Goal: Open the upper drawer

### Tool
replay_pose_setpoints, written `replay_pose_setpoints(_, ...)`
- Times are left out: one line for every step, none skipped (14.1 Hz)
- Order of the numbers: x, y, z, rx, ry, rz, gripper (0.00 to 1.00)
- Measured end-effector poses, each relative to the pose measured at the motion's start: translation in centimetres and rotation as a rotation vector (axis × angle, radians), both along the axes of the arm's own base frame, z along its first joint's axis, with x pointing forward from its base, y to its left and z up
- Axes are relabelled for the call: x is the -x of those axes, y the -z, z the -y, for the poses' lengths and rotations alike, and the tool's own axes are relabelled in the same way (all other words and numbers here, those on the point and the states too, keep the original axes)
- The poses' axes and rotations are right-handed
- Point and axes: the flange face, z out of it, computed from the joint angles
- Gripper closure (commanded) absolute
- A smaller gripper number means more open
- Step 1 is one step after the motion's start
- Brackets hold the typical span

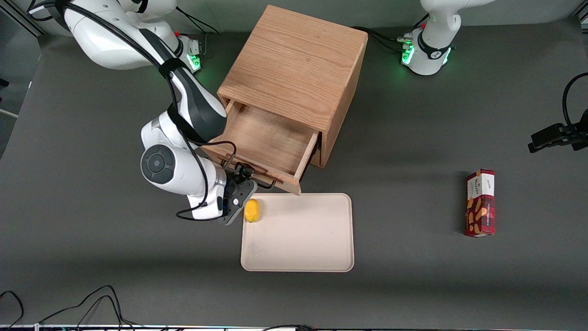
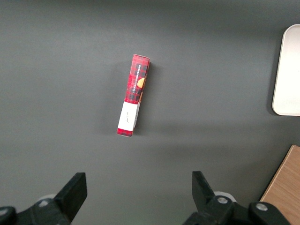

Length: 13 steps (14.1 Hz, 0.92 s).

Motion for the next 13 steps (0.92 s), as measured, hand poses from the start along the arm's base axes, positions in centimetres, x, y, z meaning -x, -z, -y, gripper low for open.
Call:
replay_pose_setpoints(-0.2,0.0,0.4,0.002,-0.004,-0.004,0.00)
replay_pose_setpoints(-0.5,0.0,0.7,0.008,-0.007,-0.007,0.00)
replay_pose_setpoints(-0.8,0.1,0.9,0.011,-0.007,-0.012,0.00)
replay_pose_setpoints(-1.0,0.1,1.0,0.009,-0.007,-0.013,0.00)
replay_pose_setpoints(-1.1,0.2,1.0,0.009,-0.010,-0.016,0.00)
replay_pose_setpoints(-1.2,0.2,1.0,0.009,-0.012,-0.018,0.00)
replay_pose_setpoints(-1.3,0.2,1.0,0.008,-0.013,-0.018,0.00)
replay_pose_setpoints(-1.5,0.2,1.0,0.007,-0.014,-0.018,0.00)
replay_pose_setpoints(-1.6,0.2,1.1,0.009,-0.014,-0.024,0.00)
replay_pose_setpoints(-1.9,0.3,1.1,0.009,-0.014,-0.028,0.00)
replay_pose_setpoints(-2.2,0.3,1.2,0.009,-0.013,-0.029,0.00)
replay_pose_setpoints(-2.5,0.4,1.3,0.007,-0.012,-0.029,0.00)
replay_pose_setpoints(-2.8,0.4,1.4,0.006,-0.010,-0.027,0.00)
